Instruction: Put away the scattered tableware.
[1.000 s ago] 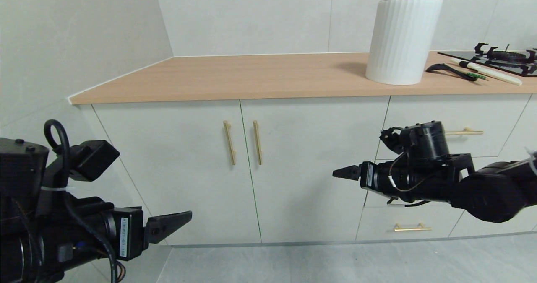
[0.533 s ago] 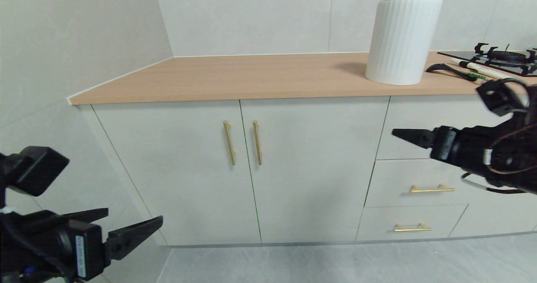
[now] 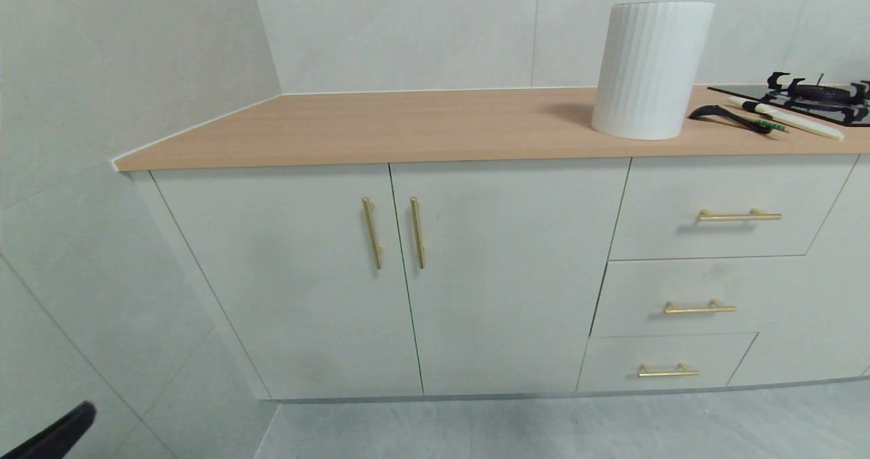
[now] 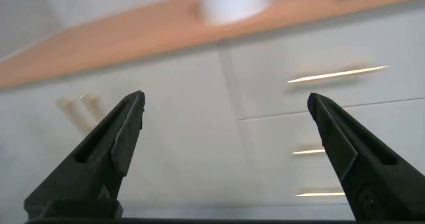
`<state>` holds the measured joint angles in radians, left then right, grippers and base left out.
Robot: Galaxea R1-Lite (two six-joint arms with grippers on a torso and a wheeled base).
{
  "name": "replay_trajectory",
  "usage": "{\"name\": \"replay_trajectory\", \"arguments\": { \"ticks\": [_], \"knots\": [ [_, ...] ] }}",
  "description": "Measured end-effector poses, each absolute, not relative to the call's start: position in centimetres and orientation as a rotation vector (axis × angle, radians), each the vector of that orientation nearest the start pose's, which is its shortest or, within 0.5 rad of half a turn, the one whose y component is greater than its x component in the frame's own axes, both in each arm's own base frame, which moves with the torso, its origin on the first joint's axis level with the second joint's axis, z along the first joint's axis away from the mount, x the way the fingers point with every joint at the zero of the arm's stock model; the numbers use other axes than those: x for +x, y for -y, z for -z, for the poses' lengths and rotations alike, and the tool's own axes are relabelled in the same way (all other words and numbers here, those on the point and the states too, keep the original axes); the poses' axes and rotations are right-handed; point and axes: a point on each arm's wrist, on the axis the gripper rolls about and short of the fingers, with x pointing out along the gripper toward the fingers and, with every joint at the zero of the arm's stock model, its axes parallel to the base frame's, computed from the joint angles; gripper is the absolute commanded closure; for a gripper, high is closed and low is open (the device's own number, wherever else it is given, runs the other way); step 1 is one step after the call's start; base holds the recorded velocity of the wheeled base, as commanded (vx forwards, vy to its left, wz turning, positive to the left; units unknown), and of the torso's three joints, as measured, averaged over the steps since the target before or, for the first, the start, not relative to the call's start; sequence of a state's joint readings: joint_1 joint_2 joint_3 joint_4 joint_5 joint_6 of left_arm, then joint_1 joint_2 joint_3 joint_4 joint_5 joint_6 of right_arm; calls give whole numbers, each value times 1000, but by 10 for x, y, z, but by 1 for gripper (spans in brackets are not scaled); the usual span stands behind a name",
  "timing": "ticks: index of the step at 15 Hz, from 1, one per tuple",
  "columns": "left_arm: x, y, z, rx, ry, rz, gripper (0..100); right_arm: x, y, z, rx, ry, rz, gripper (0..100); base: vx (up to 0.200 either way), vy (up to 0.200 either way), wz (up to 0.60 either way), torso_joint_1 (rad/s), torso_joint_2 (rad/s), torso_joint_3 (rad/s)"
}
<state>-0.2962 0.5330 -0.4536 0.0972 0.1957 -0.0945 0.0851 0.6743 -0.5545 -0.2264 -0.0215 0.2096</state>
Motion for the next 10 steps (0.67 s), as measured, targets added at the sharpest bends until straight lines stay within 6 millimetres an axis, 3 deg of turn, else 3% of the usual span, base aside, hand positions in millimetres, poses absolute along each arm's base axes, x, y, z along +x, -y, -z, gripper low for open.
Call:
{"name": "replay_trajectory", "arguments": {
  "ticks": [5, 8, 10],
  "knots": [
    [-23, -8, -169, -5, 12, -17, 0, -50, -1, -199, 133, 52, -161, 0, 0, 0, 0, 0, 0, 0],
    [-35, -9, -156, -10, 68, -63, 0, -70, -3, -183, 117, 124, -221, 0, 0, 0, 0, 0, 0, 0],
    [-39, -9, -152, -14, 91, -120, 0, -72, -4, -170, 79, 134, -215, 0, 0, 0, 0, 0, 0, 0]
  ]
}}
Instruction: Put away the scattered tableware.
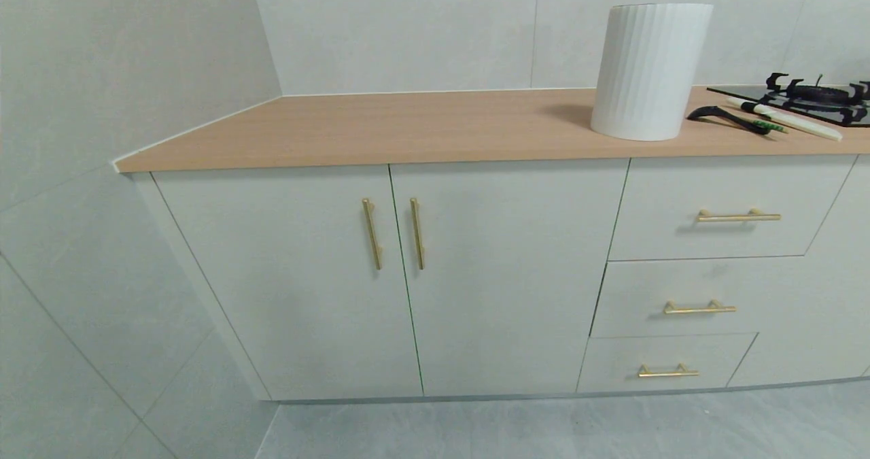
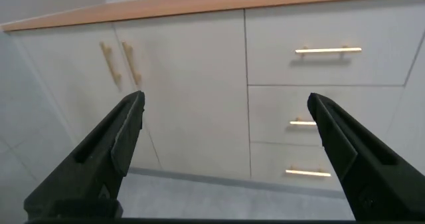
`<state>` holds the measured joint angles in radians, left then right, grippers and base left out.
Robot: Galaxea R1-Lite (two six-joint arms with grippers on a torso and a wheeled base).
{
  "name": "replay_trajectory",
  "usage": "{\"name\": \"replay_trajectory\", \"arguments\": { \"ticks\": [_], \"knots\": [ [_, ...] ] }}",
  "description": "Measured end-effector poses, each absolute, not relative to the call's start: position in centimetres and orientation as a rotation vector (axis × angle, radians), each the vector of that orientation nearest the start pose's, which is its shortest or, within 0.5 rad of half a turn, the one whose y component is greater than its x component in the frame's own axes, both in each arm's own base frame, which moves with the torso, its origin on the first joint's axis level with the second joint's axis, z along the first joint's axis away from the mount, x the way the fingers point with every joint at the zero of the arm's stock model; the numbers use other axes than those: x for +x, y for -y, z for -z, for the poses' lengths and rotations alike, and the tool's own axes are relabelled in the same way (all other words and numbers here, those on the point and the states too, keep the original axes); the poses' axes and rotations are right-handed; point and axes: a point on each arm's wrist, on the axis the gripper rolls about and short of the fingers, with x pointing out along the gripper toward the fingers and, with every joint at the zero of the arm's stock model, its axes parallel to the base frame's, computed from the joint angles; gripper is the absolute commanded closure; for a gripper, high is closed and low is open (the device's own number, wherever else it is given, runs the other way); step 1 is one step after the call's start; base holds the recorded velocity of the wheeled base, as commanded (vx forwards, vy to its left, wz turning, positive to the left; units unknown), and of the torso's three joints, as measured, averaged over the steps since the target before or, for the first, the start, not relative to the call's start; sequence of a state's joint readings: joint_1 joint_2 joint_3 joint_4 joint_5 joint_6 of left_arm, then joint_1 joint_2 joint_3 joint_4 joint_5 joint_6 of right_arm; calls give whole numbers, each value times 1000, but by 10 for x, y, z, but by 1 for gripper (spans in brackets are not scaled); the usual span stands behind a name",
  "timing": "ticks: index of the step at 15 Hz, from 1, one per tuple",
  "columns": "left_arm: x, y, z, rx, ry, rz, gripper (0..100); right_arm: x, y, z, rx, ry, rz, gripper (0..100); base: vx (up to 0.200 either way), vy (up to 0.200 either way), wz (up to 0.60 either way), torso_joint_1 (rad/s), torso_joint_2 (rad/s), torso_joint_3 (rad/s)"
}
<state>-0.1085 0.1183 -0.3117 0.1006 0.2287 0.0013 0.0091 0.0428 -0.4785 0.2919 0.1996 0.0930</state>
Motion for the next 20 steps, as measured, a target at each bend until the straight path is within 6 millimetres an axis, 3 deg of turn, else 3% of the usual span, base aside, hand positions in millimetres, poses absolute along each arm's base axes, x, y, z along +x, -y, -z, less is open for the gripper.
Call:
{"name": "replay_trajectory", "arguments": {
  "ticks": [4, 9, 11, 20],
  "knots": [
    [-45, -5, -138, 46, 131, -205, 0, -60, -1, -143, 49, 95, -54, 0, 0, 0, 0, 0, 0, 0],
    [-28, -4, -100, 61, 156, -196, 0, -29, 2, -100, 18, 143, 91, 0, 0, 0, 0, 0, 0, 0],
    [-25, -4, -90, 63, 113, -177, 0, -24, 2, -85, -8, 68, 95, 0, 0, 0, 0, 0, 0, 0],
    [-23, 0, -75, 23, -7, -28, 0, -23, 0, -75, -13, -4, 22, 0, 0, 0, 0, 0, 0, 0]
  ]
}}
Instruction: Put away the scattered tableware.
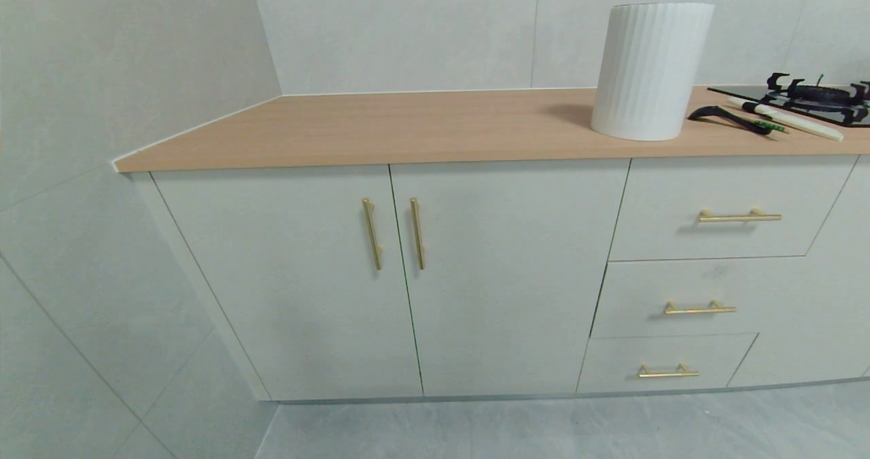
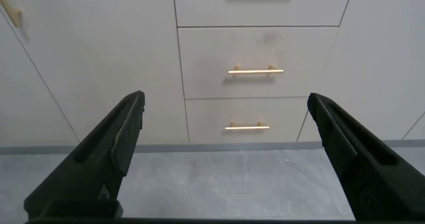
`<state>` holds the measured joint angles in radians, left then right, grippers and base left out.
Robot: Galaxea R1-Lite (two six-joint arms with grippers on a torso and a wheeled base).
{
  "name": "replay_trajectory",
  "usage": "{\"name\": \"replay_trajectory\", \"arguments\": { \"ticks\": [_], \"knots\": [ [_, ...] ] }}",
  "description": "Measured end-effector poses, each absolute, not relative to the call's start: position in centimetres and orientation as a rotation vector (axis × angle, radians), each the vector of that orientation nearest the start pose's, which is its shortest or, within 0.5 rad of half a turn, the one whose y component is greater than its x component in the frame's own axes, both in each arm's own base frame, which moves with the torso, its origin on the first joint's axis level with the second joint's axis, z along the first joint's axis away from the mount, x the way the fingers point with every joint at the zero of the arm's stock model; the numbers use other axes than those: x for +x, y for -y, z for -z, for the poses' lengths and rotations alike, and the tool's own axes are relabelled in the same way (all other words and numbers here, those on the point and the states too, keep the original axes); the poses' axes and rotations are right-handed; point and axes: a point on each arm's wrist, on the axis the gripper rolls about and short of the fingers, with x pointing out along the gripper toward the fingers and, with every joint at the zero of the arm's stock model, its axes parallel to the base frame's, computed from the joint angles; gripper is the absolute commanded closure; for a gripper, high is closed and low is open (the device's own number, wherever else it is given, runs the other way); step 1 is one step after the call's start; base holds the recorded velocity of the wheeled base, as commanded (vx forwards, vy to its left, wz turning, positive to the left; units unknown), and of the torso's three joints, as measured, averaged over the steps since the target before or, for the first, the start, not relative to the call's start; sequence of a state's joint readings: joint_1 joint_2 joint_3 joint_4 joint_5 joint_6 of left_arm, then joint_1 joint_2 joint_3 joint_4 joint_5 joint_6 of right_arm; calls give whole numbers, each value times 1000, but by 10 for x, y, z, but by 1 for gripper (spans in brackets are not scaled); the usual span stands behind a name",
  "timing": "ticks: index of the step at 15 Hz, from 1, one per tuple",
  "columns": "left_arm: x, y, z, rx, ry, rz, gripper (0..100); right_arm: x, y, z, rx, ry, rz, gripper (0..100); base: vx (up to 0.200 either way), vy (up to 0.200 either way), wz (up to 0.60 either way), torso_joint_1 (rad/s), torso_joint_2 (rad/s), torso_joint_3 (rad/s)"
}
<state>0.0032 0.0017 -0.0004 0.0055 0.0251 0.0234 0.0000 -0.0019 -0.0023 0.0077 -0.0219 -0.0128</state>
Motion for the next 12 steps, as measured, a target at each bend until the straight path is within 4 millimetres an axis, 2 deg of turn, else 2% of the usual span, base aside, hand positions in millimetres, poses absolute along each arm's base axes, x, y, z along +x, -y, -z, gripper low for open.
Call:
{"name": "replay_trajectory", "arguments": {
  "ticks": [10, 12],
  "knots": [
    [-23, 0, -76, -3, -3, -27, 0, -23, 0, -75, -12, -8, 20, 0, 0, 0, 0, 0, 0, 0],
    [-23, 0, -76, -3, -2, -26, 0, -23, 0, -75, -12, -9, 20, 0, 0, -200, 0, 2, 7, 0]
  ]
}}
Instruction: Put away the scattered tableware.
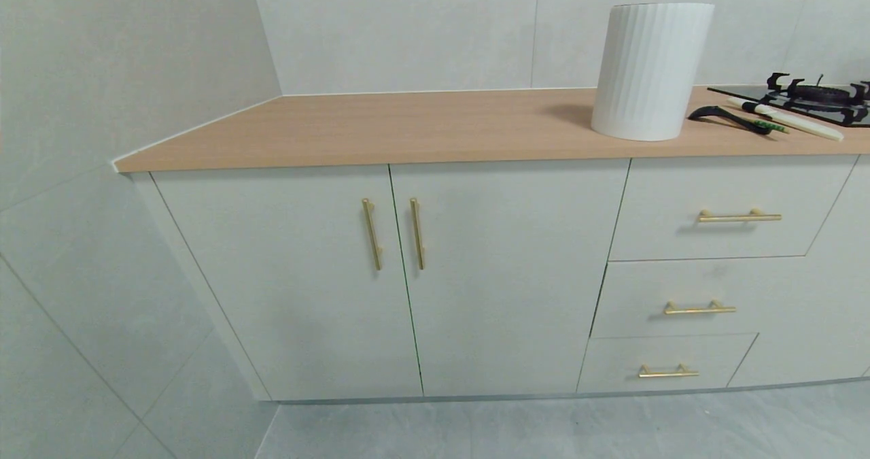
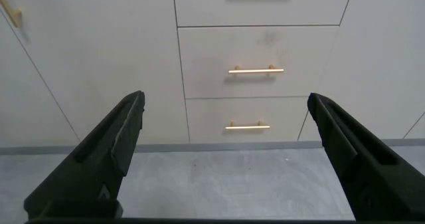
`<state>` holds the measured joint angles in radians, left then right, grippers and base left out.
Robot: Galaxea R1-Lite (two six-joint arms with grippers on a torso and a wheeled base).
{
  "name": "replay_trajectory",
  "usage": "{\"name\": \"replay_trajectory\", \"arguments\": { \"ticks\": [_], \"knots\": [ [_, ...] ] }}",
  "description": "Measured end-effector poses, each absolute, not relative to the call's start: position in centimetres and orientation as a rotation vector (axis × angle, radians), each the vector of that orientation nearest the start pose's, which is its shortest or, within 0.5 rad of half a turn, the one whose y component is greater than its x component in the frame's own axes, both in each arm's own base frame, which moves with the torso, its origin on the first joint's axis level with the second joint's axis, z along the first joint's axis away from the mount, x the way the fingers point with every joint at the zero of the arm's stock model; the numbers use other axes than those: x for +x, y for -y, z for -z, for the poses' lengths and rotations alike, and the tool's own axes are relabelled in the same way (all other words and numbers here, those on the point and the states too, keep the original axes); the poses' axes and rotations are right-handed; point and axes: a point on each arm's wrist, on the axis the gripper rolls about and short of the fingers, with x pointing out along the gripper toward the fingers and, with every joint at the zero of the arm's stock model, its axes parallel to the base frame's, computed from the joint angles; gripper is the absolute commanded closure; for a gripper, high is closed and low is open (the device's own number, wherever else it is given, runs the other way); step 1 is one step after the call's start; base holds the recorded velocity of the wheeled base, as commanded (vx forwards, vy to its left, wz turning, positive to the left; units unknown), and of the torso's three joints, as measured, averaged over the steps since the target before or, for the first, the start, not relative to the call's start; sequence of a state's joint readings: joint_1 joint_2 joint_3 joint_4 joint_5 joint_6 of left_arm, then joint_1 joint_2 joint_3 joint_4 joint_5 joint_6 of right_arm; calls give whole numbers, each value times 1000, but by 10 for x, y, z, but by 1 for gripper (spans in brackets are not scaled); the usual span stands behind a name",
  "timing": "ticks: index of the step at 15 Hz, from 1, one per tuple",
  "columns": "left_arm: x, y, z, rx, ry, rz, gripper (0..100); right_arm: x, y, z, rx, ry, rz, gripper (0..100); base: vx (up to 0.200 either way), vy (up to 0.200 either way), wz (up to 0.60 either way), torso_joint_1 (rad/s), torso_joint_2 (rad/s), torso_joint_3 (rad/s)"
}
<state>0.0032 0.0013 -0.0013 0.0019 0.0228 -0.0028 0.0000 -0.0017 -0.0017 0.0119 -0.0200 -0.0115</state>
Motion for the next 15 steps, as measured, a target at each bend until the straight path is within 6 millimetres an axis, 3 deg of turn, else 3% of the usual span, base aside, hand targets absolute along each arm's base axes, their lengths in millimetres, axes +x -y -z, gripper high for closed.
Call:
{"name": "replay_trajectory", "arguments": {
  "ticks": [15],
  "knots": [
    [-23, 0, -76, -3, -2, -26, 0, -23, 0, -75, -11, -9, 21, 0, 0, -200, 0, 2, 3, 2]
  ]
}}
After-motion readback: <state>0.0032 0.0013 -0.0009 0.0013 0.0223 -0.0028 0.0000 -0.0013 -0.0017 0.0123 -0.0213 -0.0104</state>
